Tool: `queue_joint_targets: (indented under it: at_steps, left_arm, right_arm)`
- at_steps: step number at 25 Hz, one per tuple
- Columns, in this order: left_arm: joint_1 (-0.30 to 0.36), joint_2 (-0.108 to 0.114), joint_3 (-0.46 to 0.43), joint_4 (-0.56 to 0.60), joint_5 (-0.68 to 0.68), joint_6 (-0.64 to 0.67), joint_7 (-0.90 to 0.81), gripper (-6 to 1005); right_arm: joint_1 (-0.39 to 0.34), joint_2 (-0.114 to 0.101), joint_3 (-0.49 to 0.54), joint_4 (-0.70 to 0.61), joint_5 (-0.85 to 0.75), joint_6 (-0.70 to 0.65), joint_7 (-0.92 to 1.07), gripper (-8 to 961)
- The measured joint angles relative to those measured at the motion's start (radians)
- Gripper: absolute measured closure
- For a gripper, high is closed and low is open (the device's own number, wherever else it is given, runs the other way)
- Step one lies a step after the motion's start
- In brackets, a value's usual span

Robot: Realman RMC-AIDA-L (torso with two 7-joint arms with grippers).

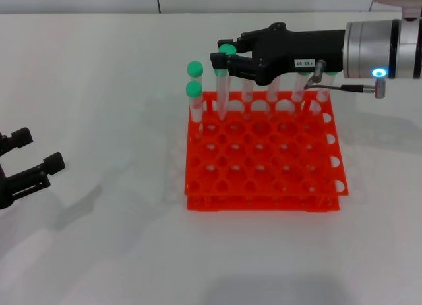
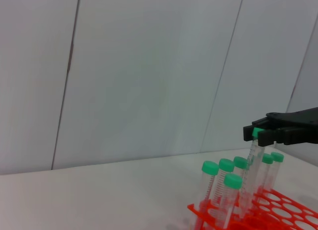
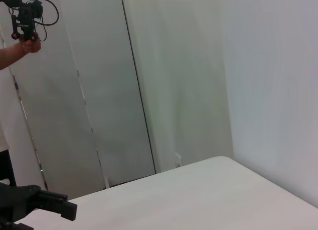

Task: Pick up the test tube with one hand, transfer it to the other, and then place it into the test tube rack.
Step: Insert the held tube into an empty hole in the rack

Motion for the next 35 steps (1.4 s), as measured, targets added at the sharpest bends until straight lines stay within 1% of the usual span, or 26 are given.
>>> queue_joint_targets:
  at_steps: [13, 20, 25, 35]
  left_arm:
    - [-0.016, 0.0, 0.0, -0.012, -0.001, -0.001, 0.0, 120]
    - [-0.018, 0.0, 0.0, -0.013, -0.001, -0.001, 0.0, 120]
    - [-0.018, 0.0, 0.0, -0.023, -0.001, -0.001, 0.0, 120]
    - [-0.022, 0.0, 0.0, -0.035, -0.001, -0.001, 0.007, 121]
  right_arm:
    - [-0.008, 0.001, -0.005, 0.001, 0.0, 0.016, -0.026, 578]
    - [-0.008, 0.001, -0.052, 0.003, 0.043, 0.03, -0.041, 572]
    - [-0.008, 0.001, -0.068, 0.007, 0.06, 0.04, -0.047, 569]
    - [-0.009, 0.001, -0.108, 0.005, 0.065, 0.066, -0.049, 561]
